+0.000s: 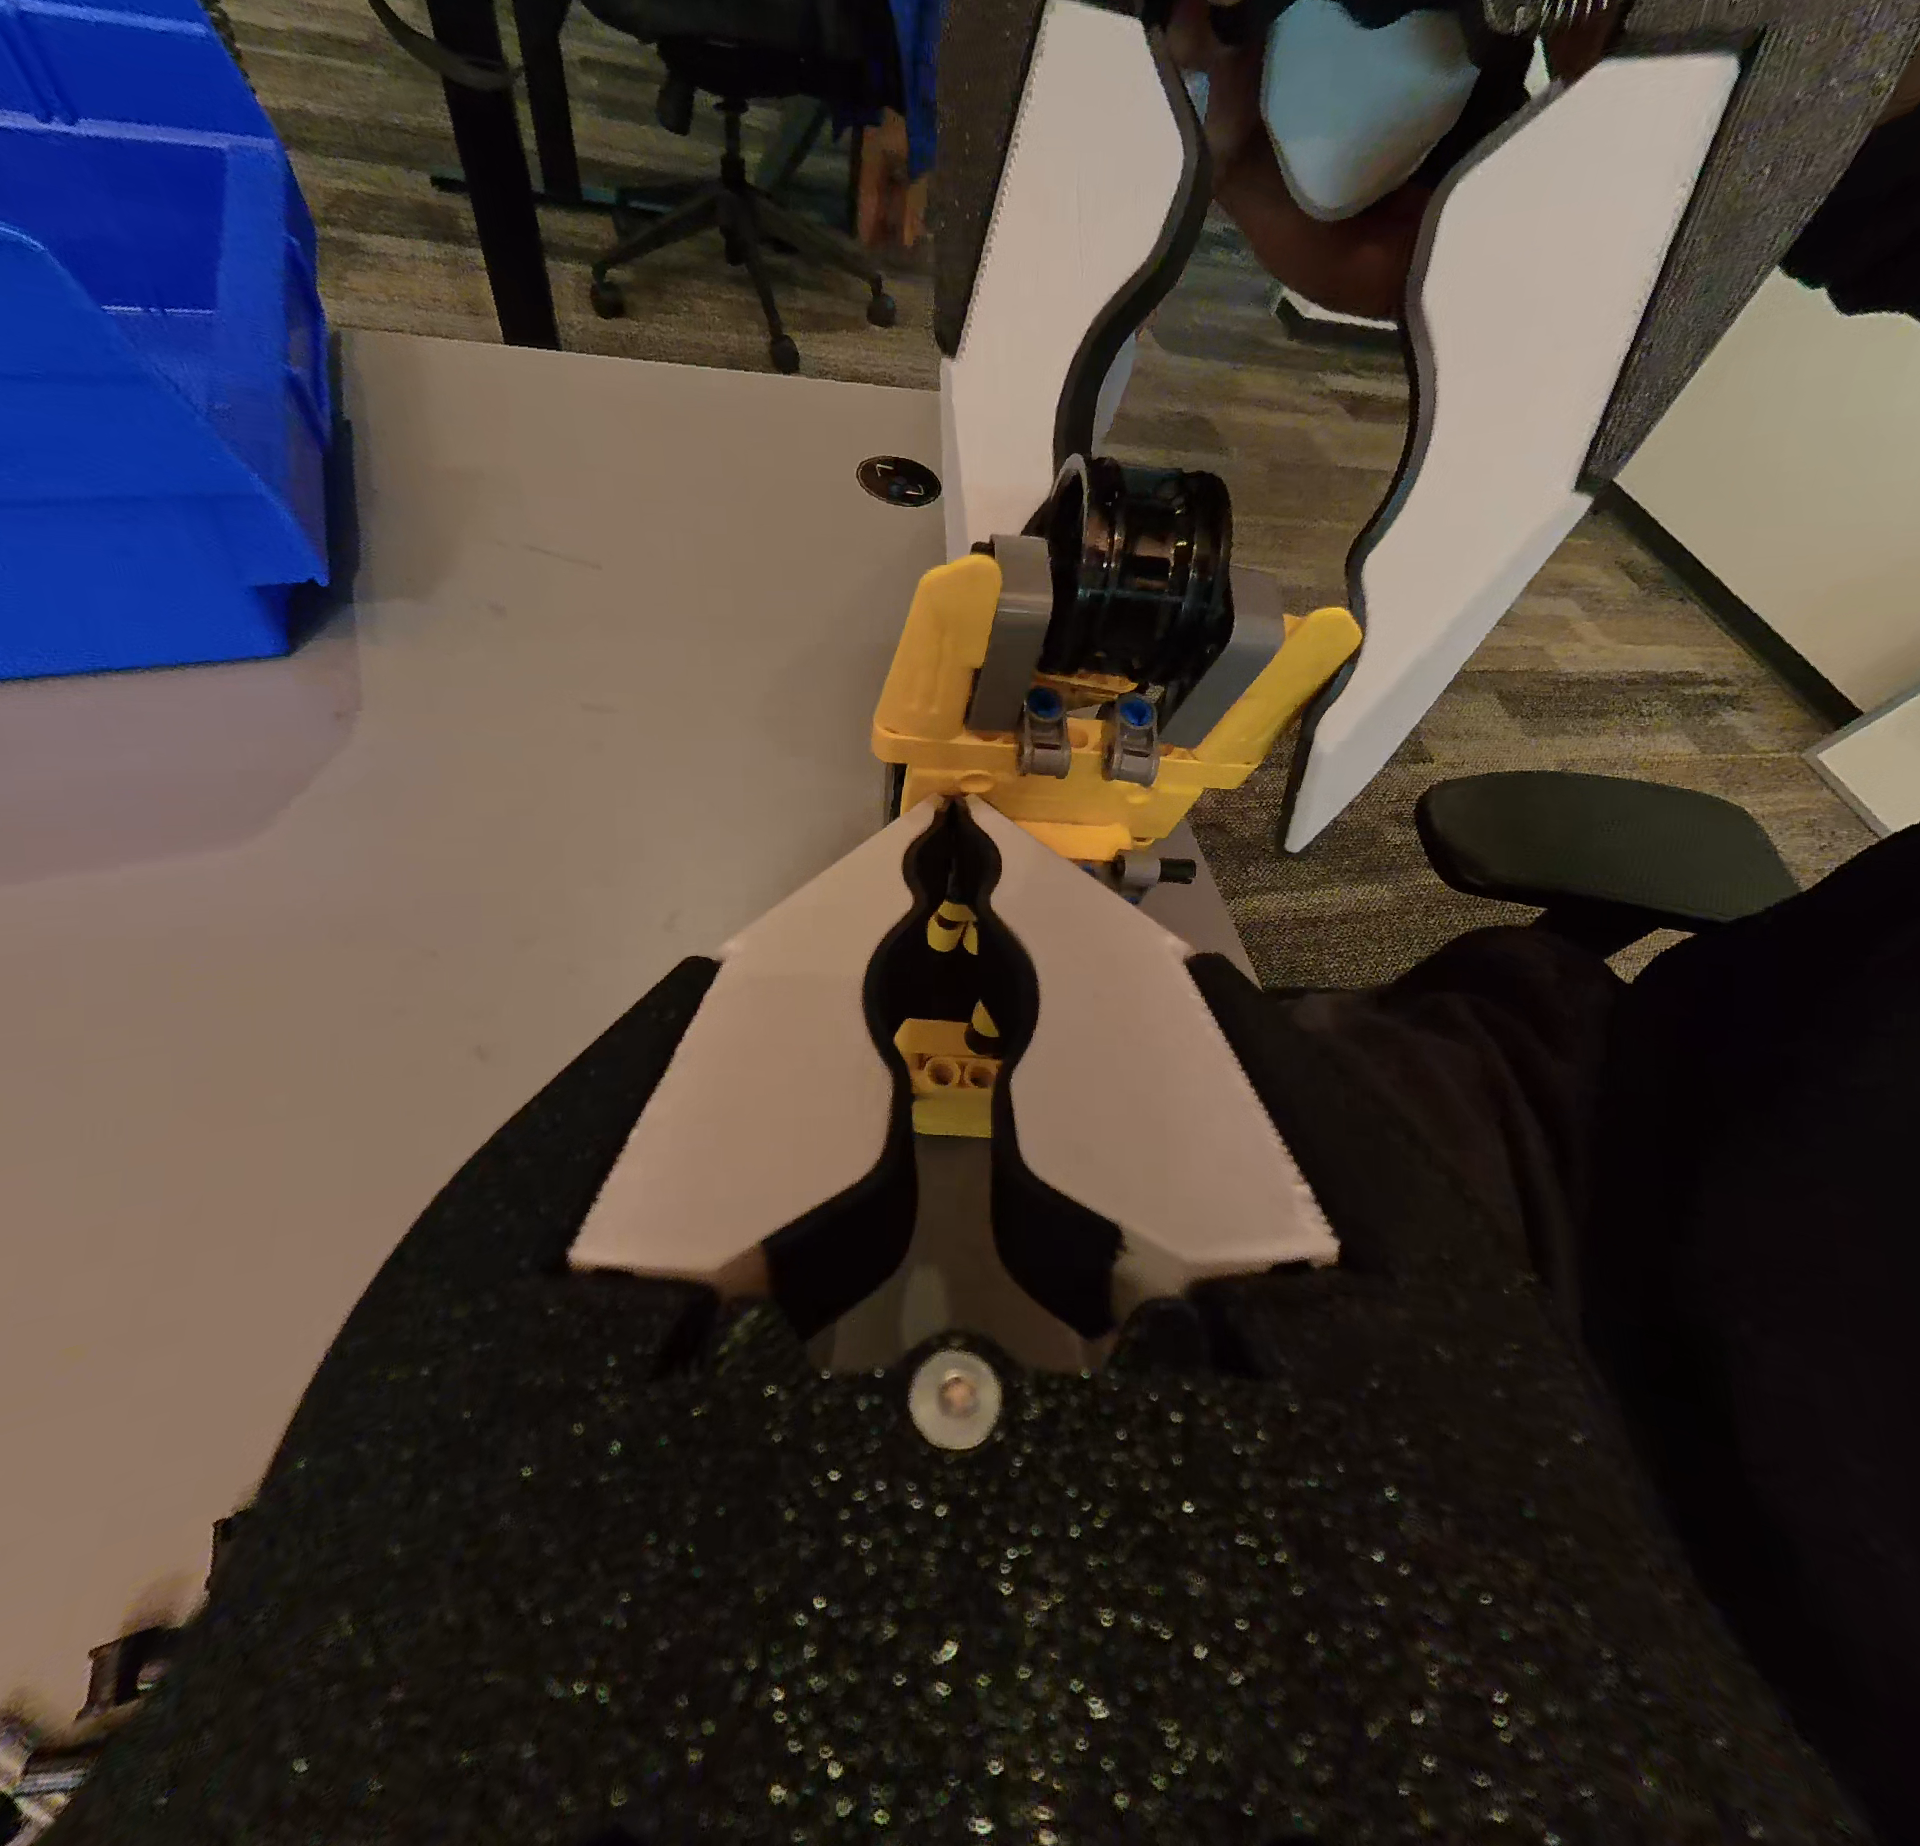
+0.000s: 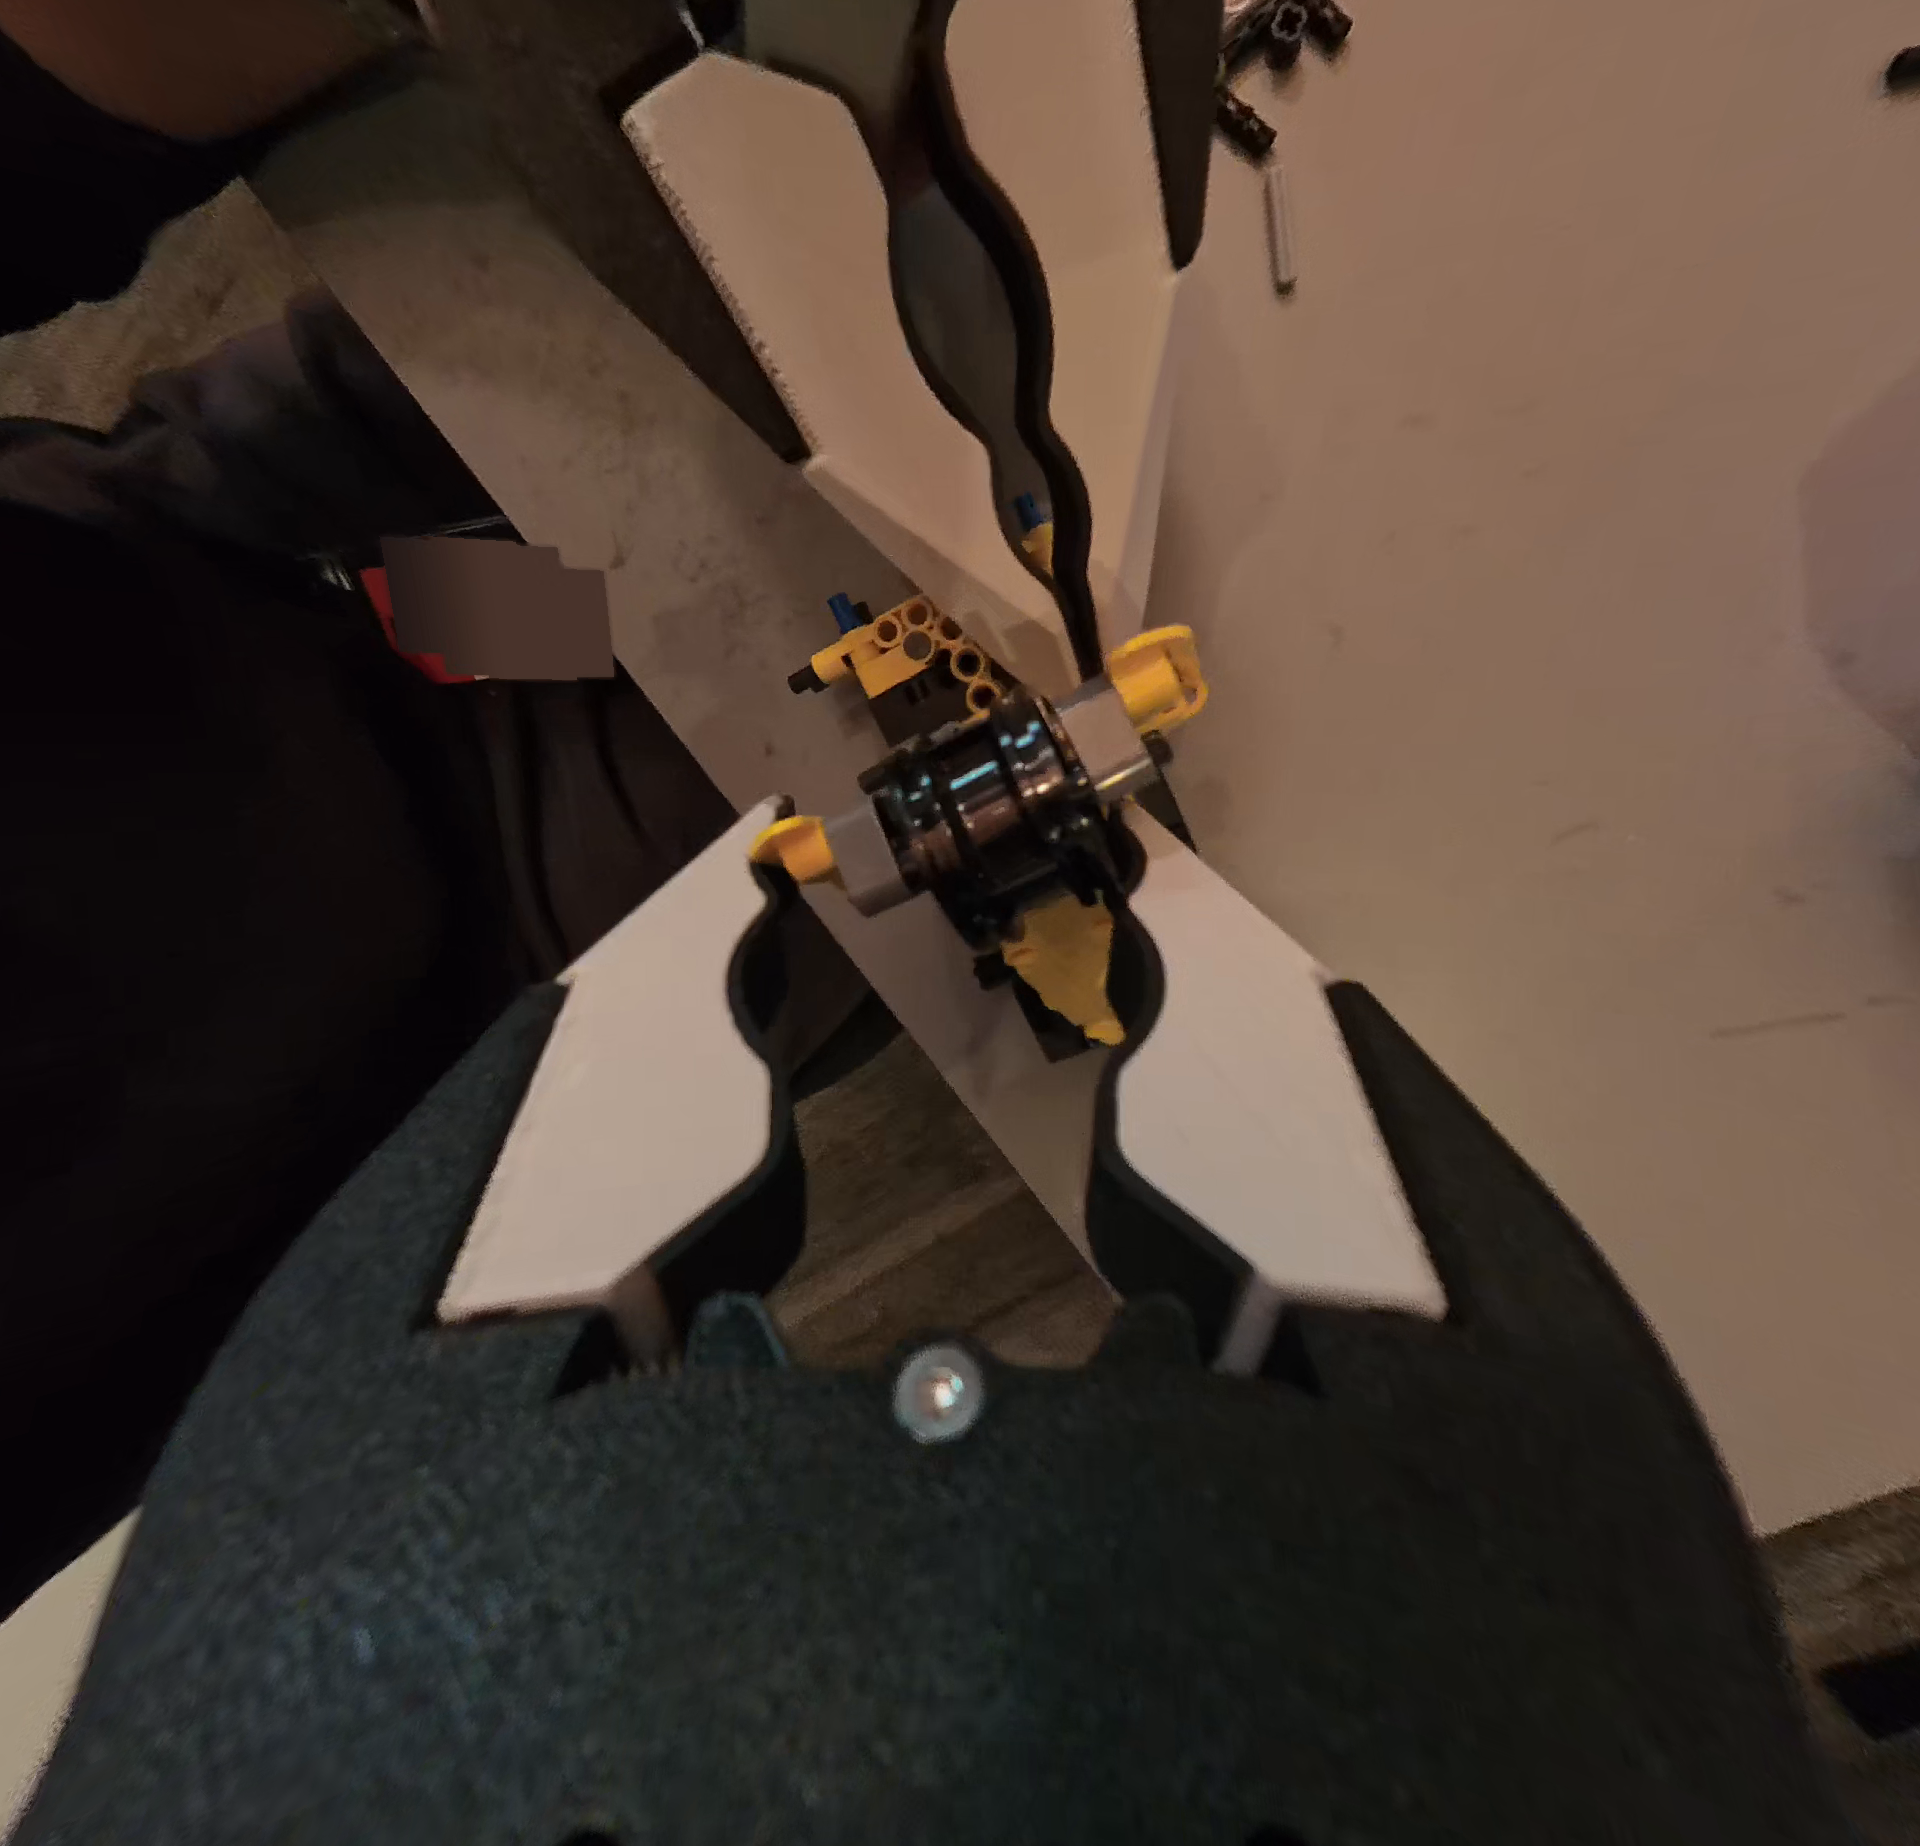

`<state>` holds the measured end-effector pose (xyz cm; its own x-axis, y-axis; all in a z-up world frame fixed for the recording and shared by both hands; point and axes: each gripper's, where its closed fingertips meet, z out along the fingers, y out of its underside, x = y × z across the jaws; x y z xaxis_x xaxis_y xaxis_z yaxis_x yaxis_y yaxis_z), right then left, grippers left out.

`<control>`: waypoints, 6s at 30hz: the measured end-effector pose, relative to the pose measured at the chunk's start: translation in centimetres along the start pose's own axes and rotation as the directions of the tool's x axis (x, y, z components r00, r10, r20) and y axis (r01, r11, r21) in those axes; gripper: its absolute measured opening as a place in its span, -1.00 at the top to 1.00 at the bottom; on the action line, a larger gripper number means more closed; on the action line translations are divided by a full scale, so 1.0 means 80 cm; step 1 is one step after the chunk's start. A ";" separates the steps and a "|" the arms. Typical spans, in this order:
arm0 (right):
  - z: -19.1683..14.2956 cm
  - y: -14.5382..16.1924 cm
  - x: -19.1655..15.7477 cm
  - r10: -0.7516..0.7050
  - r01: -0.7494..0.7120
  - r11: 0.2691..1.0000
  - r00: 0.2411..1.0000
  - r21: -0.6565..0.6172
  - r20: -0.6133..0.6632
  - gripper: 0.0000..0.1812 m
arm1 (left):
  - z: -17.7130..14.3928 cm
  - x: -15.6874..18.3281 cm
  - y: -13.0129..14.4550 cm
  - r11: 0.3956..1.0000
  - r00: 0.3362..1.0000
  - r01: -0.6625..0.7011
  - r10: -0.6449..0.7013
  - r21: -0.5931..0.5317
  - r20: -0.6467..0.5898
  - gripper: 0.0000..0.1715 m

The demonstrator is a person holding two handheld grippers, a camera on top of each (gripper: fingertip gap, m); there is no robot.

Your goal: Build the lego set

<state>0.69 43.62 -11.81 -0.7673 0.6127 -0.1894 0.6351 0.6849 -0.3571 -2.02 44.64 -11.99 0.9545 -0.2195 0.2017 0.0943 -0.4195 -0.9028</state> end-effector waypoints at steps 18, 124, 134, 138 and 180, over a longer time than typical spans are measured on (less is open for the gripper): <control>-0.030 0.003 0.004 -0.143 0.143 0.990 0.990 -0.014 -0.012 0.39 | -0.001 0.001 0.000 1.000 1.000 -0.021 0.021 0.006 -0.008 1.00; -0.020 -0.005 0.022 -0.998 0.735 -0.006 0.033 -0.678 0.044 0.72 | 0.005 0.008 0.002 0.993 0.992 -0.113 0.114 -0.022 0.057 1.00; -0.019 -0.008 0.020 -0.994 0.716 -0.064 0.014 -0.695 0.106 0.73 | 0.001 0.009 0.003 0.997 0.997 -0.077 0.077 -0.004 0.023 1.00; -0.017 -0.010 0.017 -0.984 0.681 -0.145 -0.022 -0.718 0.178 0.72 | -0.002 0.010 0.004 0.998 0.998 -0.067 0.067 -0.005 0.005 1.00; -0.032 -0.035 0.000 -0.996 0.860 0.085 0.090 -0.503 -0.013 0.61 | -0.017 0.015 0.010 0.999 0.996 -0.050 0.050 -0.004 -0.076 1.00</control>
<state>-0.83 42.71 -8.47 -0.7007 -0.6215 0.3504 -0.5611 0.7834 0.2673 -1.17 42.86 -11.97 0.9338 -0.3064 0.1850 0.0452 -0.4118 -0.9102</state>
